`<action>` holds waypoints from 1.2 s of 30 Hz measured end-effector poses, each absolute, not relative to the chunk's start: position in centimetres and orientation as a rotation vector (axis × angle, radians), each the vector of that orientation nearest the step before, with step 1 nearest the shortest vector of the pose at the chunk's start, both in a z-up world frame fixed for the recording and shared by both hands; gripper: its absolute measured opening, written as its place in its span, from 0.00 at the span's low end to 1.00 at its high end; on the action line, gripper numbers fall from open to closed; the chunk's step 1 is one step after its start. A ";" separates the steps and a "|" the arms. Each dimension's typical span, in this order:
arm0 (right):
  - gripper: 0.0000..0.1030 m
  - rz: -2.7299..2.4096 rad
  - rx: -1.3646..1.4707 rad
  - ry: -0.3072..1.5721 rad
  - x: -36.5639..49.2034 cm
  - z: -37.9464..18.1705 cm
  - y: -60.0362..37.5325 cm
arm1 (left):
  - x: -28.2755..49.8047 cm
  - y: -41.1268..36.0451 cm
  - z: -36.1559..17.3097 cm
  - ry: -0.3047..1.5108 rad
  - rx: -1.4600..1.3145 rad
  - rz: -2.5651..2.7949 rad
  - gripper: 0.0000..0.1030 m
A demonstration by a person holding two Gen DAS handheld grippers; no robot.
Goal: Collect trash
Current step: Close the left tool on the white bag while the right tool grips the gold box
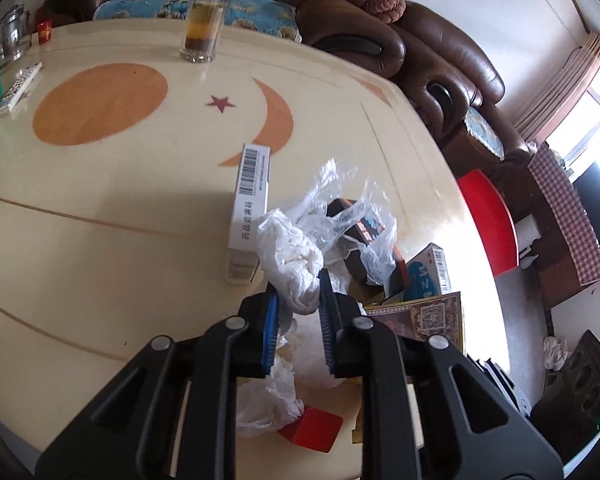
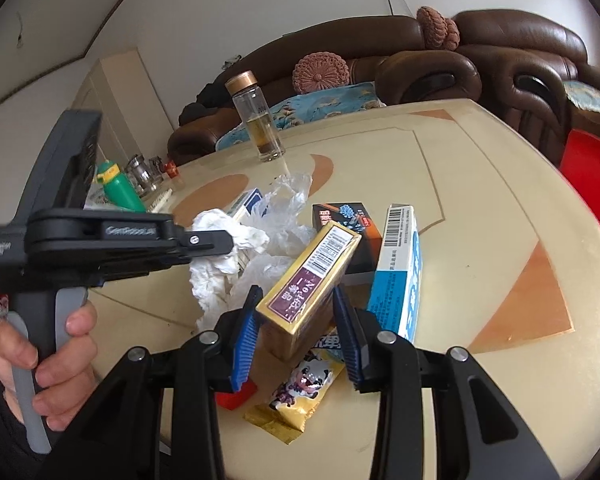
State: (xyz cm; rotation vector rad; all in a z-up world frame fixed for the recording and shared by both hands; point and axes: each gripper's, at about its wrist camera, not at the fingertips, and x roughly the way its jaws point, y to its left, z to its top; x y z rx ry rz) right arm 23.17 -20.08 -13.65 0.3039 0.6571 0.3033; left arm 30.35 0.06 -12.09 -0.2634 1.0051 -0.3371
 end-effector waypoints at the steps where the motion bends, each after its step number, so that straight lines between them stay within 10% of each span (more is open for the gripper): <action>1: 0.35 0.301 0.320 0.655 23.3 -13.7 -20.3 | 30.3 0.1 -12.0 1.003 -0.265 -0.336 0.18; 9: 0.21 0.276 0.330 0.653 23.3 -14.1 -20.4 | 29.5 0.4 -11.2 0.979 -0.236 -0.321 0.18; 36: 0.19 0.155 0.263 0.423 18.7 -5.6 -23.7 | 24.6 1.9 -4.8 0.844 -0.154 -0.280 0.18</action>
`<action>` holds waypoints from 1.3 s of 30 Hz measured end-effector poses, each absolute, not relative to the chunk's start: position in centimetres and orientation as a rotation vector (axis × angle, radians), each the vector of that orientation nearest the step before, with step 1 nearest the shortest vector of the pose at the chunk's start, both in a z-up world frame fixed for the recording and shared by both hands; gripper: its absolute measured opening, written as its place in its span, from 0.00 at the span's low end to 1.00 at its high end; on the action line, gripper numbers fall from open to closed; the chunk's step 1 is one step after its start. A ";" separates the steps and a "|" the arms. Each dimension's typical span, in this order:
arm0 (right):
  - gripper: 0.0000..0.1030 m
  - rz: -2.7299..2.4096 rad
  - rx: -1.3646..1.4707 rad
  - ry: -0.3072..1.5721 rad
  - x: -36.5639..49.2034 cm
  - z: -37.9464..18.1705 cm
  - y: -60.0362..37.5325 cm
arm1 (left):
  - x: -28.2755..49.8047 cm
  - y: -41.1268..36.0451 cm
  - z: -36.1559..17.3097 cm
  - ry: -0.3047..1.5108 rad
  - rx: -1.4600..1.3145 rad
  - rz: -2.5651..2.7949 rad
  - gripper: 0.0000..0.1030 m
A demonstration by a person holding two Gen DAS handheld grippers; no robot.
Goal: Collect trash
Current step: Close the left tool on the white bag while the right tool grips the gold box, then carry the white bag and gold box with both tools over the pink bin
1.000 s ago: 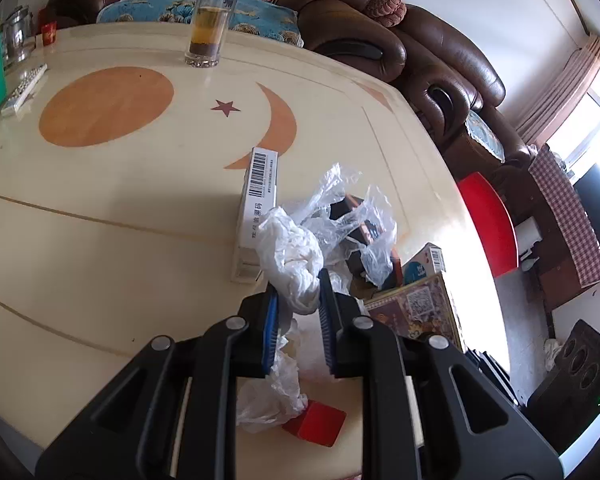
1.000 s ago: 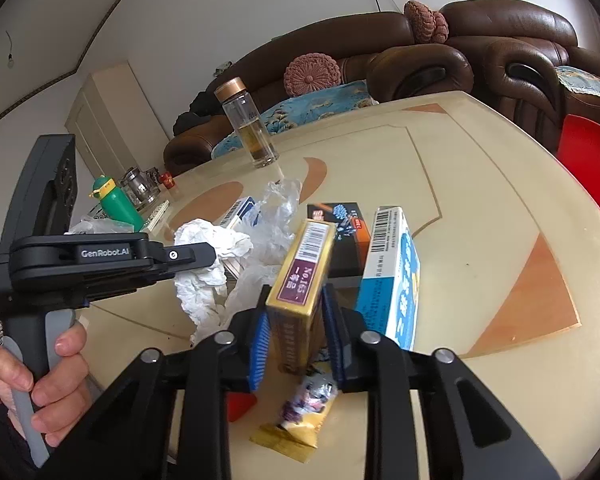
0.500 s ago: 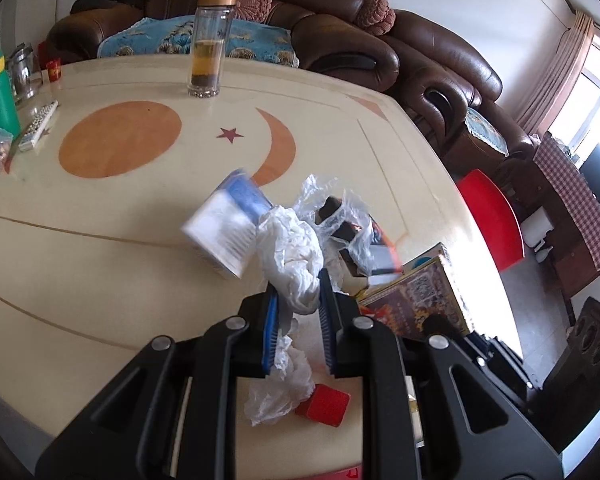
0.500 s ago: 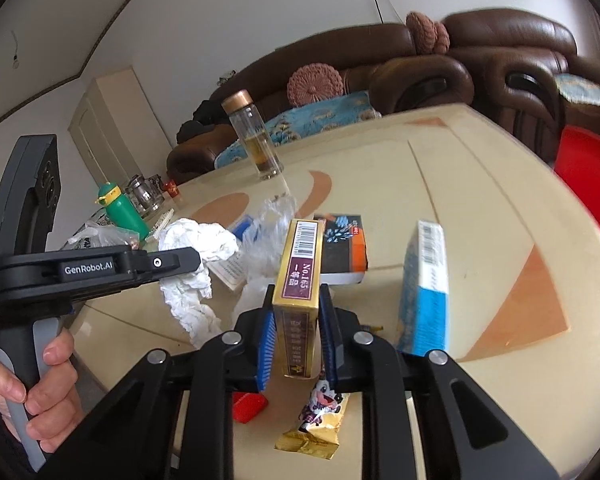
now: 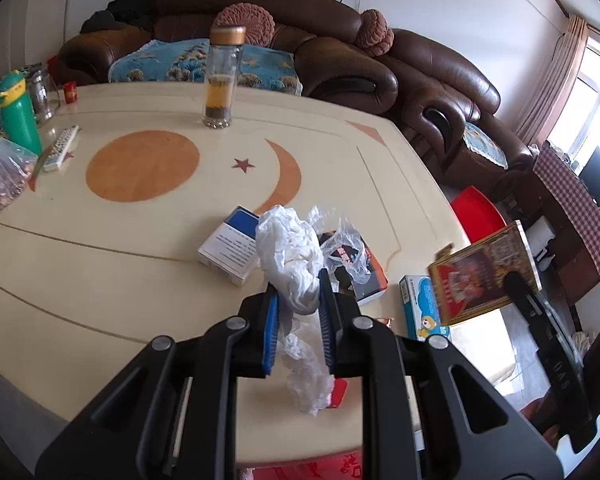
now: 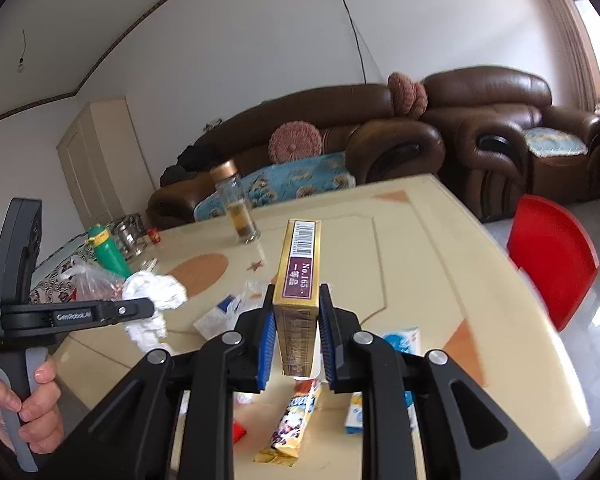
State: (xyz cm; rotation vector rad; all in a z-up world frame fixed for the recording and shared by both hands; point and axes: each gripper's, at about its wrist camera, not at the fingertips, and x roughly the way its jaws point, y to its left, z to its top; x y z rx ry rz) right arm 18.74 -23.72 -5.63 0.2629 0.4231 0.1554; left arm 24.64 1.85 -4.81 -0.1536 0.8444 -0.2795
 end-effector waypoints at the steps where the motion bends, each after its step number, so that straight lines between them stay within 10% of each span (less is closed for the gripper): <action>1: 0.19 0.150 0.256 0.415 18.5 -5.1 -23.8 | 24.4 1.9 -4.5 0.839 -0.153 -0.279 0.18; 39: 0.19 0.183 0.125 0.399 1.1 1.9 -20.5 | 5.3 0.6 1.2 0.726 -0.010 -0.338 0.18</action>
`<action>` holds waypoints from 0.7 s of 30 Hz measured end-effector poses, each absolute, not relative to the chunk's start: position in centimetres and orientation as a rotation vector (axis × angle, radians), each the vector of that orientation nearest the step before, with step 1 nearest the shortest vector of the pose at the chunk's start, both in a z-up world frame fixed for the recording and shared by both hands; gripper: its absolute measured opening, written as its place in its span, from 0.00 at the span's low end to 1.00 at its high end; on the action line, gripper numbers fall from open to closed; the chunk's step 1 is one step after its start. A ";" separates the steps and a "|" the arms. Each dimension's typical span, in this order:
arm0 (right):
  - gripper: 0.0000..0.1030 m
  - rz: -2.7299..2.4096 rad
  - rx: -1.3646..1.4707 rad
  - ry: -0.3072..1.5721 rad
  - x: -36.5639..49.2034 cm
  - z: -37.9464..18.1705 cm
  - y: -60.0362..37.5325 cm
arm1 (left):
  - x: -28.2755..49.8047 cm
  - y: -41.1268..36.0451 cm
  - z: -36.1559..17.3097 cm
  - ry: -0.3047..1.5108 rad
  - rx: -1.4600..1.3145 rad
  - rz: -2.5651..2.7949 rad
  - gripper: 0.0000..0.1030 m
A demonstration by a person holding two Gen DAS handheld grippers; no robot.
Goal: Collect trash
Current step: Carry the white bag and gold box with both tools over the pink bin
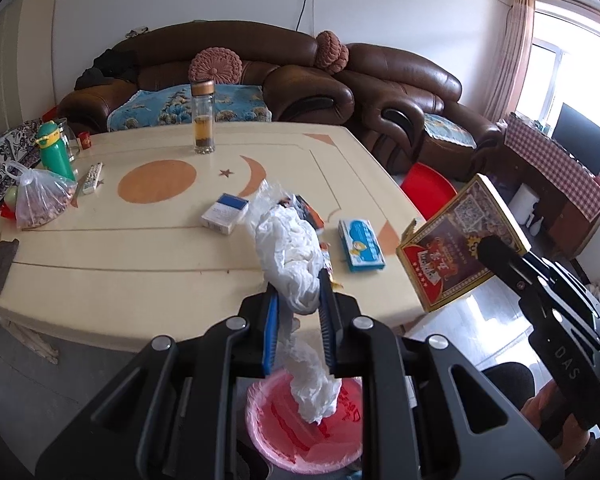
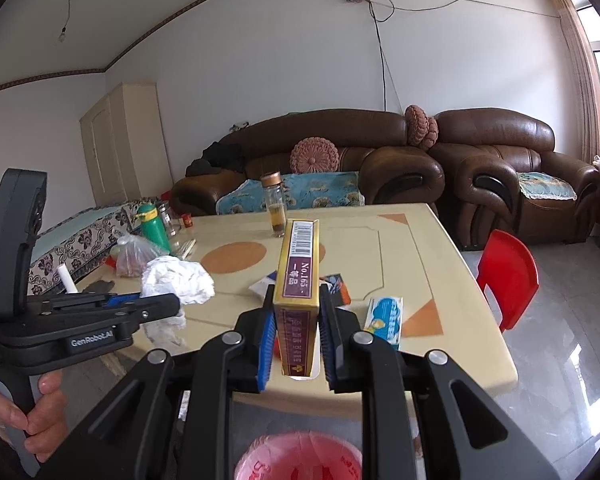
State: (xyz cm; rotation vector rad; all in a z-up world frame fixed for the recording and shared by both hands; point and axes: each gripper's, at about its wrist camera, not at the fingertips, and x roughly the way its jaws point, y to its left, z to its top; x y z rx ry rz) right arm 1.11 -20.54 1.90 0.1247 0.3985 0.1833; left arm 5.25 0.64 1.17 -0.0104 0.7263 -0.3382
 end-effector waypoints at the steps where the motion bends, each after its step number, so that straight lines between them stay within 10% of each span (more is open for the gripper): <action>1: 0.19 0.183 0.121 0.405 0.7 1.7 -20.4 | 5.0 0.6 0.9 0.731 -0.009 -0.341 0.18; 21: 0.19 0.163 0.088 0.584 -0.8 -3.6 -18.8 | 3.2 -0.9 -5.5 0.861 0.082 -0.330 0.18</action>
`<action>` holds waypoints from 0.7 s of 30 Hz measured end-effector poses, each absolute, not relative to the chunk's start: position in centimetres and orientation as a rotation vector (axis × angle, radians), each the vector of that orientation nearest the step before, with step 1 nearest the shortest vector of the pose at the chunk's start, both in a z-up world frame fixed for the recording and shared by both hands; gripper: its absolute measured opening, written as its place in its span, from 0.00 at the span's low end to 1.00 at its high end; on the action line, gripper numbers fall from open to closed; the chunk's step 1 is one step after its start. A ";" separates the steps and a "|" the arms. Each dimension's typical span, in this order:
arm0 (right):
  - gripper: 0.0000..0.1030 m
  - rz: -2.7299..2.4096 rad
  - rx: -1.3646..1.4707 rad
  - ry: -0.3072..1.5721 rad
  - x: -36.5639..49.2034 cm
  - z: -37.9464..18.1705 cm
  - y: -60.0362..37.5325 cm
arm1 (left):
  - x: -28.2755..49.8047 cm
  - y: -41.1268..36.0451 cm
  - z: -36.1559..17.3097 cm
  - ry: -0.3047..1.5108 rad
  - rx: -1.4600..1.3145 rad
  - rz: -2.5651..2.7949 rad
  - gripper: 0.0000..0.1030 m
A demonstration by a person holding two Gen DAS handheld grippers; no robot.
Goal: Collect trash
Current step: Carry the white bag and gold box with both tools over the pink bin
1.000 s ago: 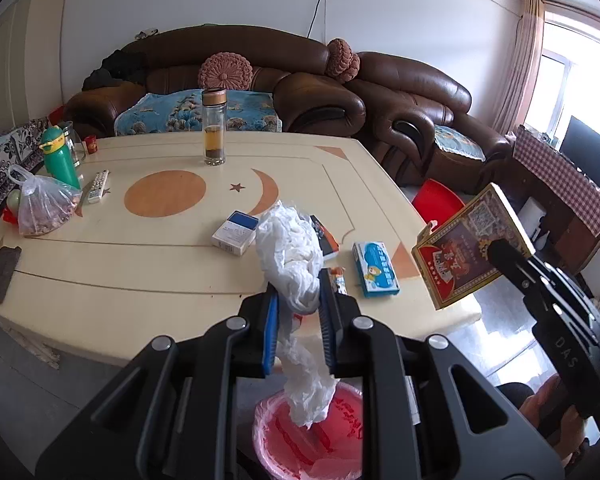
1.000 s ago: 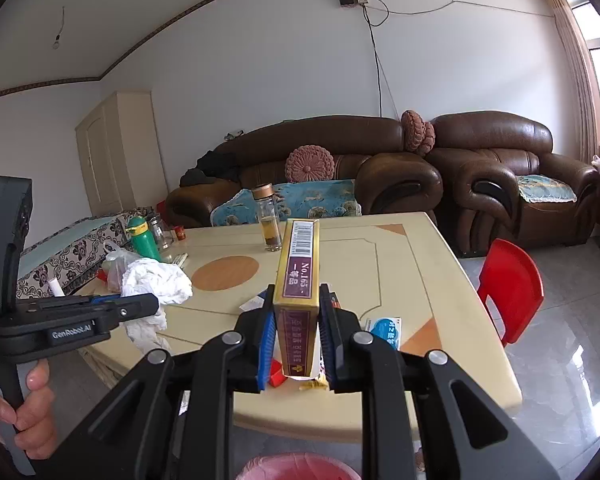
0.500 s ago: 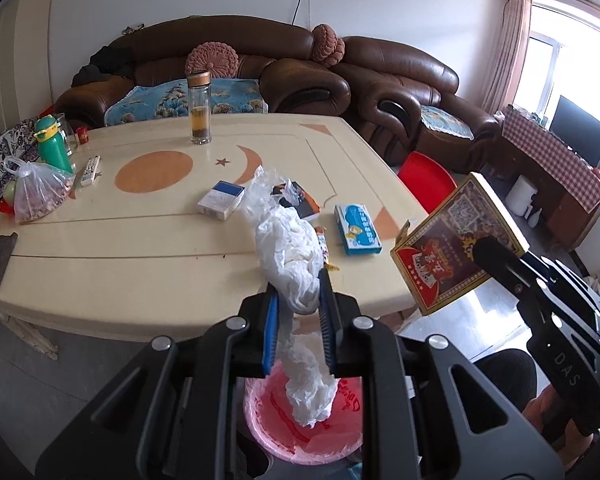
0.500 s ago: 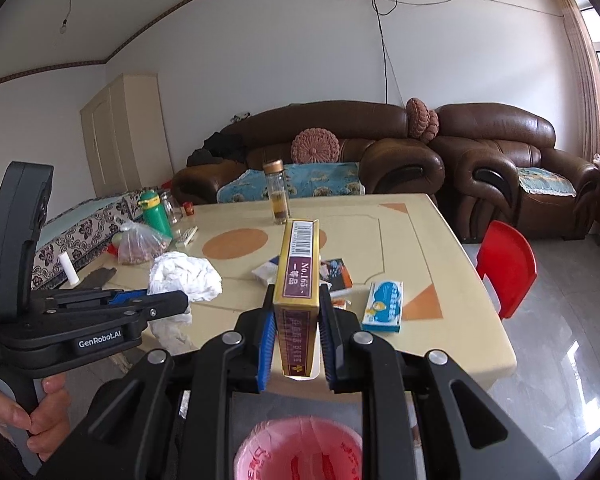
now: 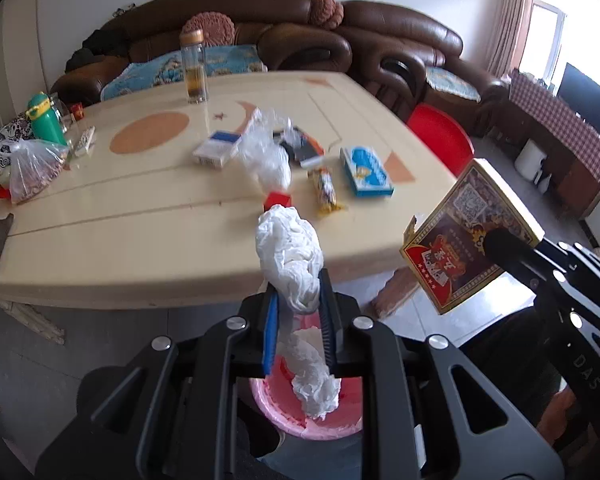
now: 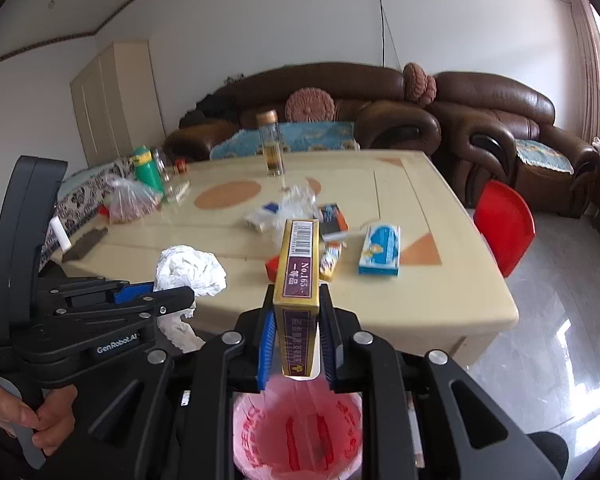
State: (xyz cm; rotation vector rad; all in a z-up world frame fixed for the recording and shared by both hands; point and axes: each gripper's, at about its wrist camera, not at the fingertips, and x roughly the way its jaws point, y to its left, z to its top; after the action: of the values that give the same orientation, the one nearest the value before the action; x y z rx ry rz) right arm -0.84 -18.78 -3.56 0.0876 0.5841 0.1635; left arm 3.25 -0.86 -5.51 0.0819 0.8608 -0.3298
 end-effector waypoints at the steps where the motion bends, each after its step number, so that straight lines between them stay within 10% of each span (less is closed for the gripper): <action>1: 0.19 0.161 0.083 0.600 -0.8 -4.1 -18.8 | 3.3 -1.0 -6.0 0.871 0.085 -0.327 0.18; 21: 0.19 0.163 0.068 0.867 1.7 -13.5 -18.5 | 5.1 -4.1 -16.2 1.087 0.142 -0.330 0.18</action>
State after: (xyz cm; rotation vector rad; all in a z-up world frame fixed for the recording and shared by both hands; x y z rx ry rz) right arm 1.73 -18.54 -13.53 0.0685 0.8668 0.1631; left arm 5.06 -4.10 -16.16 0.1416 1.0869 -0.3305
